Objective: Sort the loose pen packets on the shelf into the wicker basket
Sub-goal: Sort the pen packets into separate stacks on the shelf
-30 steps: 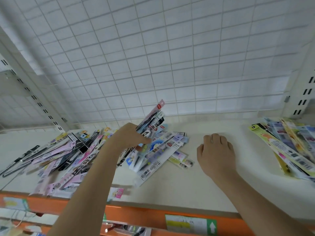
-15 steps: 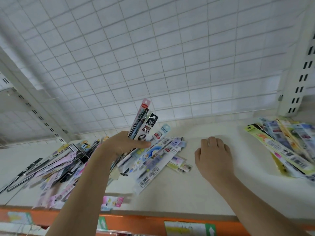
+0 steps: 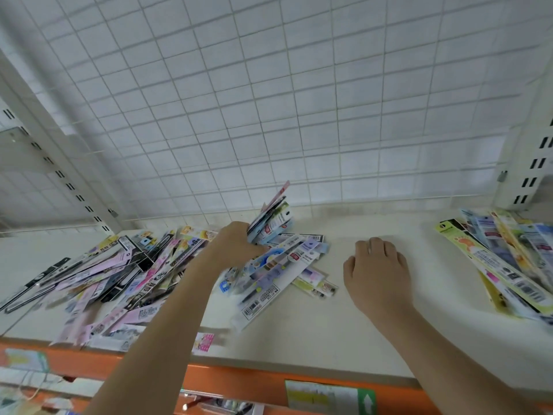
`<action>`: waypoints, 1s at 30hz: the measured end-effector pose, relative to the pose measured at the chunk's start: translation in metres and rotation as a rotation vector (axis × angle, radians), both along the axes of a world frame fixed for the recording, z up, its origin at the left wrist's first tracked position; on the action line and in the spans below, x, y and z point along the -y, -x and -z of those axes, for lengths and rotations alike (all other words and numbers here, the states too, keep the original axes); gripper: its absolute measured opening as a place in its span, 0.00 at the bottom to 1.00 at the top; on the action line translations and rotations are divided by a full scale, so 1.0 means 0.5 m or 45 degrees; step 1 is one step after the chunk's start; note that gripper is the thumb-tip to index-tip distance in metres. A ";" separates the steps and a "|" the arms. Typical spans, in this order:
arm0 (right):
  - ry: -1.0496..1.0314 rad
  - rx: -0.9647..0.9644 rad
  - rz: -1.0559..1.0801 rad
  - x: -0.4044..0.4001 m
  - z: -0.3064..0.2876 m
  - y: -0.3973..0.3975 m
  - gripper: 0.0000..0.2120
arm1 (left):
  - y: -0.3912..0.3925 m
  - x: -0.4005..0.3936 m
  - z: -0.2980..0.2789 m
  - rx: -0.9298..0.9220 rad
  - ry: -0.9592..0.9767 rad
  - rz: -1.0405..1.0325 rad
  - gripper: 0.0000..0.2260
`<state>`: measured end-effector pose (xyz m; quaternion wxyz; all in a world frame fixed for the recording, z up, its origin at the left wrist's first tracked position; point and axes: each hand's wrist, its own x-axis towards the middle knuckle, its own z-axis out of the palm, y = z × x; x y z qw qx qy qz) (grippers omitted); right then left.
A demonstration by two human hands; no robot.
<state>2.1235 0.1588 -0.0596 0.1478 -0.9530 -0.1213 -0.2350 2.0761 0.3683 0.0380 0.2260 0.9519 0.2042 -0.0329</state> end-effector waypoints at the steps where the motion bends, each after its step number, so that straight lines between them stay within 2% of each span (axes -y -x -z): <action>1: -0.006 0.014 -0.008 0.000 0.001 0.000 0.19 | -0.002 0.002 0.007 -0.021 -0.013 -0.004 0.15; 5: 0.010 0.018 -0.015 -0.002 0.002 -0.001 0.19 | -0.007 0.003 0.022 -0.143 -0.065 0.009 0.20; 11: 0.017 0.026 -0.031 0.000 0.002 -0.001 0.20 | -0.008 0.008 0.009 -0.253 -0.135 0.066 0.21; 14: 0.047 0.027 -0.021 0.001 0.004 -0.003 0.18 | -0.005 0.010 -0.008 -0.183 -0.066 0.011 0.18; 17: 0.048 -0.016 -0.009 0.002 0.008 -0.004 0.08 | 0.002 0.014 -0.034 -0.109 -0.032 -0.058 0.15; 21: 0.054 -0.028 -0.003 0.003 0.009 -0.007 0.08 | 0.010 0.022 -0.060 -0.045 -0.037 -0.105 0.14; 25: 0.027 0.058 0.002 0.003 0.013 -0.009 0.07 | 0.017 0.027 -0.080 0.048 0.015 -0.121 0.07; 30: 0.003 0.106 0.010 0.003 0.014 -0.011 0.04 | 0.022 0.025 -0.085 0.085 0.108 -0.087 0.11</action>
